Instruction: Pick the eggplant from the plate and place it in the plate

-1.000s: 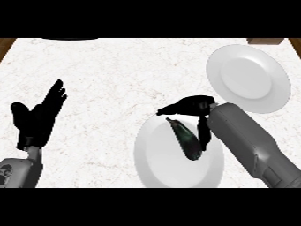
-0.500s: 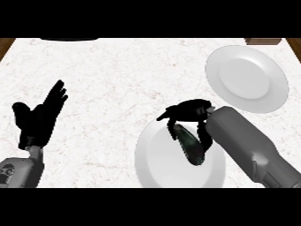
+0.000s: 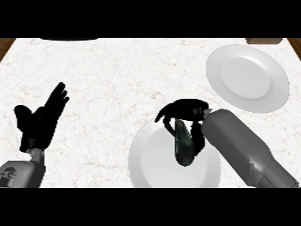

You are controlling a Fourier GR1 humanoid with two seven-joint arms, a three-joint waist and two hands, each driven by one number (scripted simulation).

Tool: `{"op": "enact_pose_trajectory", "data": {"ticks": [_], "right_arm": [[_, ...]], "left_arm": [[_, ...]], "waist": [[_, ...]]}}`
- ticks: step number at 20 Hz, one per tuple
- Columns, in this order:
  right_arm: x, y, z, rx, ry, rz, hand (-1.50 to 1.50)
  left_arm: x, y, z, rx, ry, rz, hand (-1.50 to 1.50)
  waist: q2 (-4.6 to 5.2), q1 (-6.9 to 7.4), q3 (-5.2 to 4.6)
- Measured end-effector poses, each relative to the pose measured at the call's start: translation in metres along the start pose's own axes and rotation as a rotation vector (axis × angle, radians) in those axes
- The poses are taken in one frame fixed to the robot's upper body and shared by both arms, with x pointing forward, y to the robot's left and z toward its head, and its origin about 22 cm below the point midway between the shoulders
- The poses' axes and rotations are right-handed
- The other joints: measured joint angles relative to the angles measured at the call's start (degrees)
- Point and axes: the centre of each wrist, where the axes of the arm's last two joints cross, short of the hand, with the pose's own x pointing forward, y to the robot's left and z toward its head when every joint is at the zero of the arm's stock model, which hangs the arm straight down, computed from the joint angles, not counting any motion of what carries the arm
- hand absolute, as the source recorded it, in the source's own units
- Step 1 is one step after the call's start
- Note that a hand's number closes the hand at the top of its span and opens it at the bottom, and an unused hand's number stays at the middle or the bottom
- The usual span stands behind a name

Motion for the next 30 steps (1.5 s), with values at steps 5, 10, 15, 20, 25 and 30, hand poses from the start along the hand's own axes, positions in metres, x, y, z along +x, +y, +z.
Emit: {"op": "enact_pose_trajectory", "data": {"ticks": [5,10,15,20,25,30], "right_arm": [[0.003,-0.028,-0.002,-0.351,0.308,-0.047,1.5],[0.025,-0.065,-0.004,-0.762,0.549,-0.017,1.5],[0.047,-0.098,0.002,-1.146,0.716,0.084,1.5],[0.052,-0.11,0.006,-1.392,0.857,0.072,1.5],[0.038,-0.109,0.027,-1.517,0.943,-0.019,1.5],[0.008,-0.107,0.065,-1.583,1.018,-0.064,1.5]], "left_arm": [[0.001,0.007,0.0,0.012,0.007,-0.003,0.0],[0.003,0.008,-0.001,0.012,0.01,-0.004,0.0],[0.003,0.011,0.0,0.013,0.012,-0.003,0.0],[-0.002,0.012,0.001,0.008,0.014,-0.003,0.0],[0.002,0.009,0.0,0.014,0.01,-0.005,0.0],[0.008,0.012,-0.005,0.006,-0.002,-0.008,0.0]], "waist": [[0.18,-0.3,0.17],[0.16,-0.46,0.22],[0.17,-0.39,0.21],[0.49,-0.26,0.24],[0.64,-0.22,0.28],[0.81,-0.01,0.31]]}}
